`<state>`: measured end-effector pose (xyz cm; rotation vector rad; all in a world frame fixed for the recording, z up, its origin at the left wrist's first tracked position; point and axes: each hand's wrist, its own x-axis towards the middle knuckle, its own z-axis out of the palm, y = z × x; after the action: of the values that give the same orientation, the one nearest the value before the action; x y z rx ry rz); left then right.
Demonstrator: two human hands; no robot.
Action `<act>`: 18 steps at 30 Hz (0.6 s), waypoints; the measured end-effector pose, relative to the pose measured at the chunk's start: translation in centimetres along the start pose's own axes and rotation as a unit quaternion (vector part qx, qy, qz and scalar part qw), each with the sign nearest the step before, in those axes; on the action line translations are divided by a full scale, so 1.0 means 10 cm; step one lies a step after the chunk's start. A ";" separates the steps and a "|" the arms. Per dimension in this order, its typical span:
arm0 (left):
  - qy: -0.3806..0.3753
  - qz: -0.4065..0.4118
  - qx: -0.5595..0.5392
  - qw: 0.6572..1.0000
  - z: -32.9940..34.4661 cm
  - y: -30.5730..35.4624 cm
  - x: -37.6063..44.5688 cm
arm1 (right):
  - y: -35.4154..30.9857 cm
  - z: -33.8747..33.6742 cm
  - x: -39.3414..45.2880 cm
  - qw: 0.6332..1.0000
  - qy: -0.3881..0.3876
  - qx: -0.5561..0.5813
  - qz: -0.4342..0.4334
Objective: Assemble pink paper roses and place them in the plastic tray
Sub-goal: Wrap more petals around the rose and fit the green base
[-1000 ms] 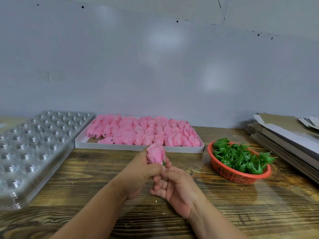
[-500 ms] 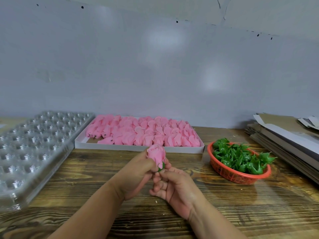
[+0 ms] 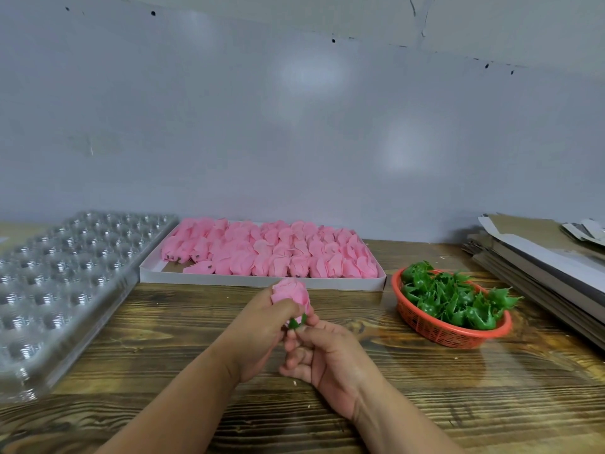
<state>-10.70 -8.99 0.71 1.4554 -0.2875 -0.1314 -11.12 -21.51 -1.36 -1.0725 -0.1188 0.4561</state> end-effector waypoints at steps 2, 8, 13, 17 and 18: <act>0.008 -0.002 0.007 1.000 0.00 0.00 0.00 | 0.01 0.00 0.00 1.000 0.002 -0.004 0.002; 0.024 -0.014 0.010 1.000 0.02 -0.03 0.00 | 0.01 -0.02 0.00 1.000 0.004 0.002 0.014; 0.031 -0.023 0.007 0.999 0.03 -0.07 0.03 | 0.04 -0.02 0.04 1.000 0.027 -0.014 -0.004; 0.098 0.010 0.029 0.995 -0.02 -0.07 0.08 | 0.04 -0.07 0.09 0.978 0.119 -0.136 -0.102; 0.121 0.013 0.035 0.992 -0.05 -0.05 0.10 | 0.03 -0.09 0.10 0.971 0.140 -0.156 -0.119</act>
<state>-9.58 -8.83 0.25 1.5194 -0.1140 0.0774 -10.05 -21.73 -2.20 -1.4014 -0.0692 0.0657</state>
